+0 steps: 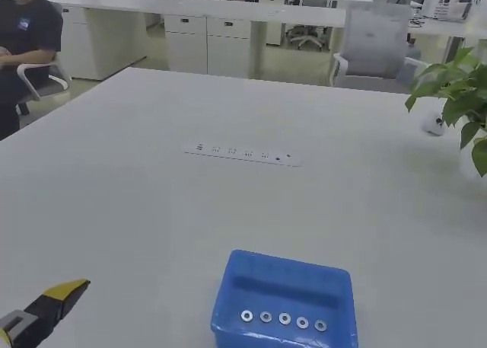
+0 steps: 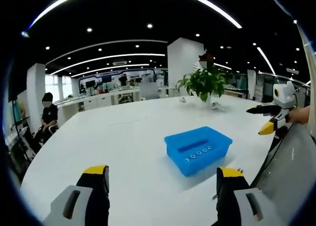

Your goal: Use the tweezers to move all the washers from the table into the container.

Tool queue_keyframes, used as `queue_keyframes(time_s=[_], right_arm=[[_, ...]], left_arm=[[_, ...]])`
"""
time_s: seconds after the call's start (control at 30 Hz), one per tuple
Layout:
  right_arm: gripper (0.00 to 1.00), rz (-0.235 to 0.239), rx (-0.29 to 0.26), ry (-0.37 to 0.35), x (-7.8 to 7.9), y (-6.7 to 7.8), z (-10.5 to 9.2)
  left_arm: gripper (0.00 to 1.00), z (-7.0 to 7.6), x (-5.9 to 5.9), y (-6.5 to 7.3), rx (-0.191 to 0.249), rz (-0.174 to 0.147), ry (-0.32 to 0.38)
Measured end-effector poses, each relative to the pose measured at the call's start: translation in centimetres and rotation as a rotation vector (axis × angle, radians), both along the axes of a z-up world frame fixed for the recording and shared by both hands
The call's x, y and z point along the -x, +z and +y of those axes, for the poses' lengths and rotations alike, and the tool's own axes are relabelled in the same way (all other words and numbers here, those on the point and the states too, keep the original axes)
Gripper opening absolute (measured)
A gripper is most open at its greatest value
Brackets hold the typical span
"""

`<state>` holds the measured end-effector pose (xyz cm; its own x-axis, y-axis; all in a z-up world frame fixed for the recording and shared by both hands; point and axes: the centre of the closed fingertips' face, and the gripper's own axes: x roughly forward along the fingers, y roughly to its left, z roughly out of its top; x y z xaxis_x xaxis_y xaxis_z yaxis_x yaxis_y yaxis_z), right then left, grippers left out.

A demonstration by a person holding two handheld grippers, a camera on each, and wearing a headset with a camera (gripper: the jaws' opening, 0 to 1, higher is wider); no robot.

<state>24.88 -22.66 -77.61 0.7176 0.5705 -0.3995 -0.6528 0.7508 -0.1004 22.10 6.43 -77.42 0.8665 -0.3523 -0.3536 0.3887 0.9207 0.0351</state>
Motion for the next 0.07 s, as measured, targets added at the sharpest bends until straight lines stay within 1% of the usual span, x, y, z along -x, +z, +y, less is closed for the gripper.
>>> queue_keyframes(time_s=[0.07], right_arm=[[0.99, -0.011, 0.008, -0.008, -0.15, 0.07, -0.27]], left_arm=[[0.91, 0.15, -0.02, -0.03, 0.0, 0.001, 0.002]])
